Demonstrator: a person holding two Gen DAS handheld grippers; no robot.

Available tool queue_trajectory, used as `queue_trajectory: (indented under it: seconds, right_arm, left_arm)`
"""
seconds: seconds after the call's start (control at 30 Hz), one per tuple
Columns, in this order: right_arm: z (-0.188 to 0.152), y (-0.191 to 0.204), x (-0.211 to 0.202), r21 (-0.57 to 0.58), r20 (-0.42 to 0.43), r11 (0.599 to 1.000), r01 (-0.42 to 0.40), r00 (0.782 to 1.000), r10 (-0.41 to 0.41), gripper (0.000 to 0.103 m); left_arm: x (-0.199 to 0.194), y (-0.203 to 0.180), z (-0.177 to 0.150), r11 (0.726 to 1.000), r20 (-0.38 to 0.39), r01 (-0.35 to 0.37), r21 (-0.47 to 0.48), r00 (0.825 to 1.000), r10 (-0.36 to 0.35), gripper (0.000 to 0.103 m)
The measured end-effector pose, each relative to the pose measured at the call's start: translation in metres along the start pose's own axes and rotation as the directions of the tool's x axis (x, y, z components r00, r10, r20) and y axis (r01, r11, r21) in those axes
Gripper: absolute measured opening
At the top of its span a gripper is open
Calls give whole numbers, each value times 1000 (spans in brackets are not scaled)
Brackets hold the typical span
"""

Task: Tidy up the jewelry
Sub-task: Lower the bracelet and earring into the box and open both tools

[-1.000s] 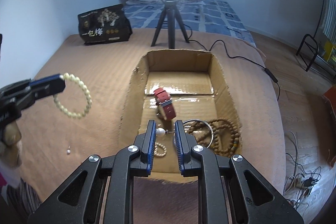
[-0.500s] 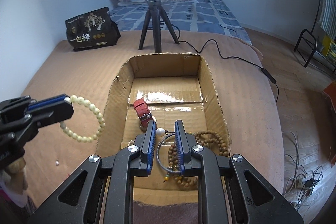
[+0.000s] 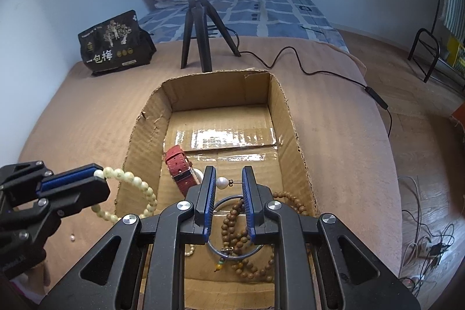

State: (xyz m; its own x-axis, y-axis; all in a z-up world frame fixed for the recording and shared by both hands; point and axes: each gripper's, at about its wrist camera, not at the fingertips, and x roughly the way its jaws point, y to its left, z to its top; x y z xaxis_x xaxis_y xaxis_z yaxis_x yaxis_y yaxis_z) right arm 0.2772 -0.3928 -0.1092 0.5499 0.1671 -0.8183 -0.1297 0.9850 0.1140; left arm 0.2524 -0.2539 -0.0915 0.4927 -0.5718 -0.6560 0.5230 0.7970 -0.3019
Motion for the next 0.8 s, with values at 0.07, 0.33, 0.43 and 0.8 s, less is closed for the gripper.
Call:
queue_trajectory:
  seconds: [0.07,0.33,0.43,0.8]
  right_arm:
    - [0,-1,1,-1,-1,1000,0,1000,0,16]
    - [2,-2,1,2,8,1000,11,1000,-11,17]
    - [3,-1,0,-2,6,999,32,999,-32,20]
    - [2,-2,-9,16,28,998,69,997,-69,56]
  left_arm:
    - [2,0,-1,1000,-5,0,2,1000,0,5]
    - [5,-2,-3,1000,-24,0,15,1000,0,5]
    - [5,-4,-3,1000,-24,-16,24,1000,17,6]
    - [2,1,-7,999,-33,-37,29,999,38,30]
